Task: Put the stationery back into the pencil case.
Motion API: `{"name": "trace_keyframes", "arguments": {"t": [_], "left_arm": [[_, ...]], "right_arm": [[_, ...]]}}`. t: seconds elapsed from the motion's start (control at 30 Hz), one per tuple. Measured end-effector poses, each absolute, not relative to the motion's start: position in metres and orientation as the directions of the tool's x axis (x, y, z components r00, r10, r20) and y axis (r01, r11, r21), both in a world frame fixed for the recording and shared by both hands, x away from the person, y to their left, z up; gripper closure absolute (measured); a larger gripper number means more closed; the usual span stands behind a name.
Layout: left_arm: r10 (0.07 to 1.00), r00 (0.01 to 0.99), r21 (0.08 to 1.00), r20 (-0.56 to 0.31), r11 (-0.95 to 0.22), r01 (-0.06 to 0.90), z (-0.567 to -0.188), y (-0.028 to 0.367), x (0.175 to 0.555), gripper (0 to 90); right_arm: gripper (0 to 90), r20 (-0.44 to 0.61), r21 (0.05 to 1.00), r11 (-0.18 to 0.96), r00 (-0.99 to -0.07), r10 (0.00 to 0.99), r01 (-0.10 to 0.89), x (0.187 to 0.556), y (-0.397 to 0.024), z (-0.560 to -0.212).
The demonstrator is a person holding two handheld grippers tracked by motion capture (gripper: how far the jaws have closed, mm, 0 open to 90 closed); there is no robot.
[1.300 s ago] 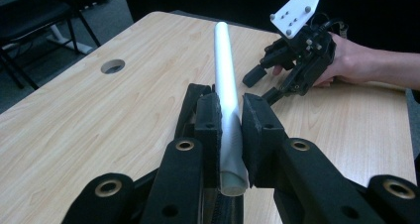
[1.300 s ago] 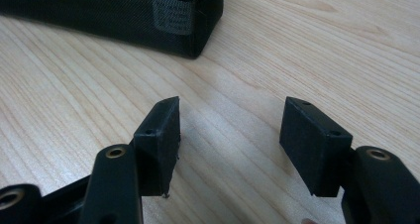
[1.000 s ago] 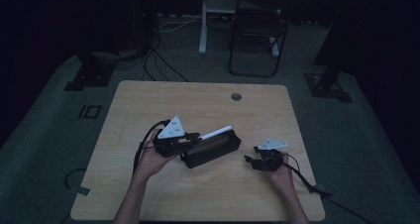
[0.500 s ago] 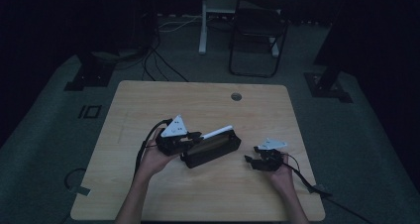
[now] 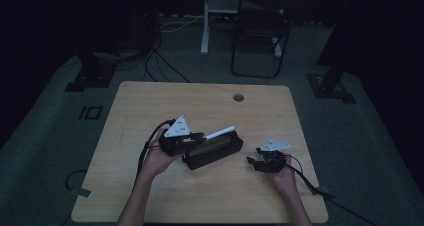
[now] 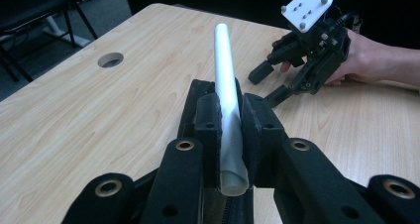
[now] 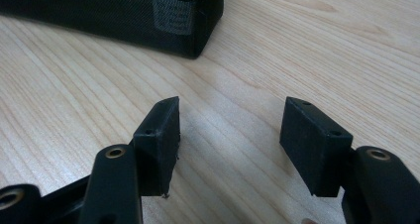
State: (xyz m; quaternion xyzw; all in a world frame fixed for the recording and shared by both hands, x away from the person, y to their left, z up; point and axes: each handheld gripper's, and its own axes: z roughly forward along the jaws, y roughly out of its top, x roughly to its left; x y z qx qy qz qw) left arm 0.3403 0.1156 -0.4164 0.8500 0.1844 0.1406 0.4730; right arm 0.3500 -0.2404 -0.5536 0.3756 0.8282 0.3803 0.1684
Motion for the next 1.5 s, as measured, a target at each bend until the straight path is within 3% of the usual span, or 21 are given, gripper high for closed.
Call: {"name": "trace_keyframes", "arguments": {"t": [1.5], "left_arm": [[0.448, 0.893, 0.835, 0.033, -0.504, 0.222, -0.434, 0.107, 0.353, 78.9]], "right_arm": [[40.7, 0.007, 0.757, 0.429, -0.661, 0.750, 0.494, 0.350, -0.240, -0.554]]}}
